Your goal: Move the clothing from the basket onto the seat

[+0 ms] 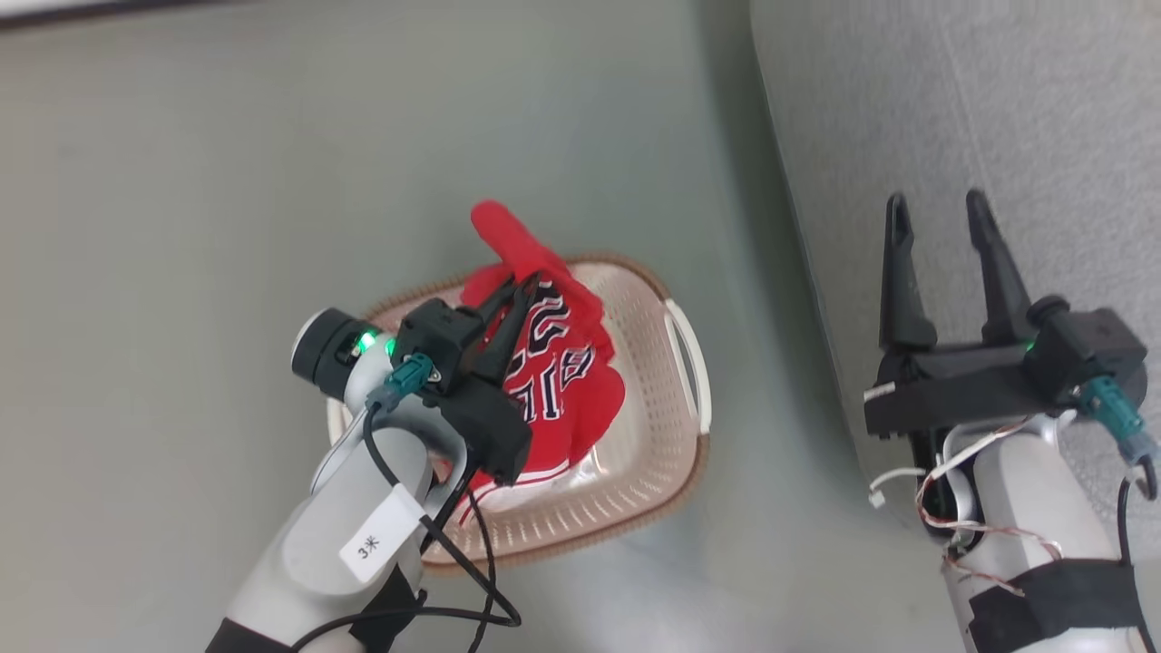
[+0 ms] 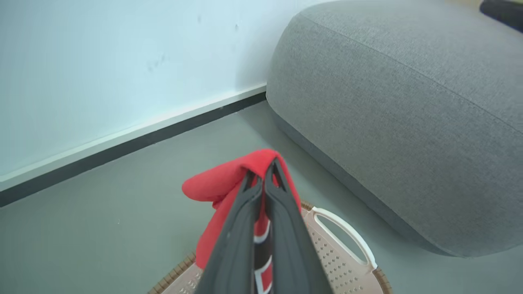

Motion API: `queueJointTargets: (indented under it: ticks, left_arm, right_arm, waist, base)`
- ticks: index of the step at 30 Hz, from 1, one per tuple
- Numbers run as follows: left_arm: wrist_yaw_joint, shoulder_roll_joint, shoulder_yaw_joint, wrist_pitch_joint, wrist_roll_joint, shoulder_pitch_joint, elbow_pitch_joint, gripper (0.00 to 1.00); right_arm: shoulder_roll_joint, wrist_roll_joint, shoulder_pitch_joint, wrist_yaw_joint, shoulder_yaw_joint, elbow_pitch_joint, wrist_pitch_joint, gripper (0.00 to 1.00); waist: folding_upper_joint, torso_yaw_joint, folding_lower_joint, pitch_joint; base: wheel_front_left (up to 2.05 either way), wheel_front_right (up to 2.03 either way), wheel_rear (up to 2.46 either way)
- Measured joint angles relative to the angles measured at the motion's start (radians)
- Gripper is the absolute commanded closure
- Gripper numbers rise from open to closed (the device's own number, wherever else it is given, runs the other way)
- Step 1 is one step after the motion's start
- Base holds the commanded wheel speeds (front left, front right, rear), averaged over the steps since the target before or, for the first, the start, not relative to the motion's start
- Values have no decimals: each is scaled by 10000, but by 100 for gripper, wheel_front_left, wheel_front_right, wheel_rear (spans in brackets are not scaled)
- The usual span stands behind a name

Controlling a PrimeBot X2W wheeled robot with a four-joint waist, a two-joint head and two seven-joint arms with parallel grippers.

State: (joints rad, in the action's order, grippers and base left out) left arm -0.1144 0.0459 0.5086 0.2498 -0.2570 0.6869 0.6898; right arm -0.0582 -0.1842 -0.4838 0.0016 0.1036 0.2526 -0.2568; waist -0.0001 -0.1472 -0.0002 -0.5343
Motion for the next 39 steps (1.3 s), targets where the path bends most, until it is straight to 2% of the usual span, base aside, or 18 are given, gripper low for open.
queueJointTargets:
  ticks: [11, 23, 32, 39]
  left_arm:
    - [-12, -2, -535, 0, -481, -406, -1106, 100]
    - [-90, 351, -1016, 0, -1034, -994, -1436, 100]
    - [-92, 564, -972, 0, -1193, -1787, -1425, 100]
    - [-102, 715, -725, 0, -1193, -2297, -1952, 100]
  right_arm:
    - [4, 0, 801, 77, 50, 711, 2, 0]
    - [19, 6, 1767, 267, 533, 1264, 2, 0]
    - [38, 36, 2429, 443, 1026, 1567, 2, 0]
    - [35, 182, 2743, 746, 1662, 1540, 2, 0]
  waist:
    - [0, 399, -1, 1810]
    - [0, 607, 0, 3628]
    - [0, 668, 0, 4980]
    - [0, 718, 0, 5880]
  base:
    - [0, 0, 0]
    - [0, 0, 0]
    - [0, 0, 0]
    - [0, 0, 0]
